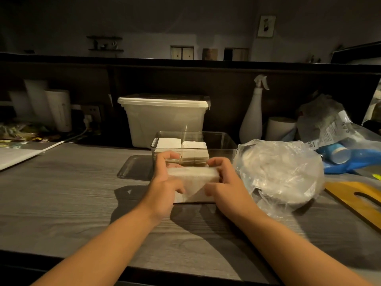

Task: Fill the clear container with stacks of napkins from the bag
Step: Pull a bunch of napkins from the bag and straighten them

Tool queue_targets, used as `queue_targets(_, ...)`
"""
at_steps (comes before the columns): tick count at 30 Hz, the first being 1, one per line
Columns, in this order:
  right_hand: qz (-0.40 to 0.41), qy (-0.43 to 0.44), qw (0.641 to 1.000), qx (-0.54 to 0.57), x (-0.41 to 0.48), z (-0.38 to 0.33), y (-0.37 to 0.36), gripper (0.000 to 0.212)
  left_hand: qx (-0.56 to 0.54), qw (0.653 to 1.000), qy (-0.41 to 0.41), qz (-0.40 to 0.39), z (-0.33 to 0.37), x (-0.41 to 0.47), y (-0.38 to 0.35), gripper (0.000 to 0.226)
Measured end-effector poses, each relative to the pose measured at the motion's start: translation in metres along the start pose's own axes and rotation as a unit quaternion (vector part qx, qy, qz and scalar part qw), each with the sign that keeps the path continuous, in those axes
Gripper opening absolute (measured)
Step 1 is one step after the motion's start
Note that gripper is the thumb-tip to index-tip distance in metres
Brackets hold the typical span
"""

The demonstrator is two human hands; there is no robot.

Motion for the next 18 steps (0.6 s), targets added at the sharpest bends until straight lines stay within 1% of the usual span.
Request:
queue_targets(2,-0.028,-0.012,0.999,-0.014,-0.002,0.002,-0.005,0.065,0.005,1.000,0.014,-0.020,-0.003,-0.001,-0.003,0.078)
queue_targets(6,0.000,-0.009,0.998,0.067,0.000,0.000,-0.002,0.082,0.019,1.000,0.016,-0.017,-0.003,0.000,-0.001,0.083)
queue_targets(11,-0.024,-0.009,0.996,0.081,-0.001,-0.001,-0.008,0.076,0.054,0.998,0.019,-0.026,-0.007,0.003,-0.010,0.078)
queue_targets(15,0.015,-0.003,0.999,0.050,0.003,-0.002,0.000,0.073,0.037,0.999,0.020,0.006,-0.008,0.005,0.002,0.078)
queue_targets(18,0.039,-0.022,0.998,0.038,0.000,0.005,0.010,0.058,0.029,0.999,0.025,0.018,-0.011,0.008,0.005,0.072)
Point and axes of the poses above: each hand's wrist, its own x-axis towards the middle knuckle, its own y-axis out of the back of the hand, z = x × y, the point moved 9 cm from there along x, towards the middle knuckle, and after that the axes turned 14 degrees about y, right-handed, at the moved point
